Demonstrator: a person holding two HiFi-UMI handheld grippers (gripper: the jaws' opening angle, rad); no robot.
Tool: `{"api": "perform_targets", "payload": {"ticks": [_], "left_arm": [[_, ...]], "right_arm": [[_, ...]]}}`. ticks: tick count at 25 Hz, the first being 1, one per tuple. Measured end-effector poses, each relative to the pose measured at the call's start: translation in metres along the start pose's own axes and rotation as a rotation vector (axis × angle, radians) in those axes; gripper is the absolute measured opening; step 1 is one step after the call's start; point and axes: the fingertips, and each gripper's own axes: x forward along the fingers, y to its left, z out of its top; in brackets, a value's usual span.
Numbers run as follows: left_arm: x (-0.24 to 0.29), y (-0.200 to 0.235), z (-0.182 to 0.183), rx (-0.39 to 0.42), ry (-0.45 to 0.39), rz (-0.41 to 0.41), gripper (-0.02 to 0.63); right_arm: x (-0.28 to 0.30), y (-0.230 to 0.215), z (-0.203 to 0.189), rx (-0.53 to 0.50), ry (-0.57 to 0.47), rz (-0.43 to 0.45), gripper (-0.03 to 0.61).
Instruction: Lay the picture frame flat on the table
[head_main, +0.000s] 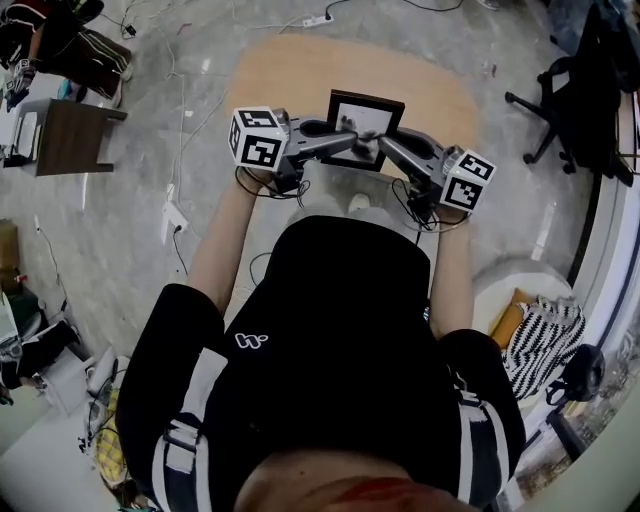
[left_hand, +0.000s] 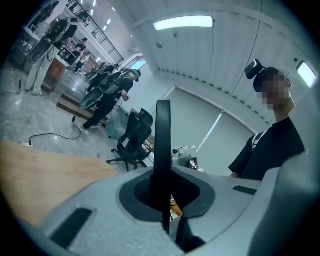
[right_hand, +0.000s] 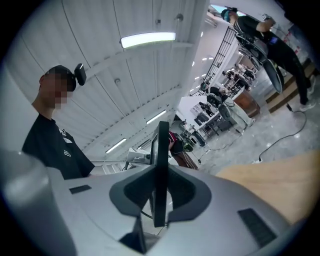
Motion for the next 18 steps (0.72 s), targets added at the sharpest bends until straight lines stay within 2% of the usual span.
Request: {"api": "perform_targets", "payload": {"ticks": [4,14,18], "left_arm": [[0.003,0.026,-0.003,-0.045,0.011,0.015,0.018],[0.016,0.072,-0.043,-0.190,0.032,0.013,0.018],[0.021,0.107,-0.063,-0.246,0.033,0.005,0.018]], "right_arm": [[0.006,-0.027,-0.005,0.048,0.012,-0.018,0.071],[0.001,-0.074,-0.046,0.177,0.039,-0.076,0.071],[0.006,-0.108,-0.068,0.219,0.051,-0.108,0.071]]}}
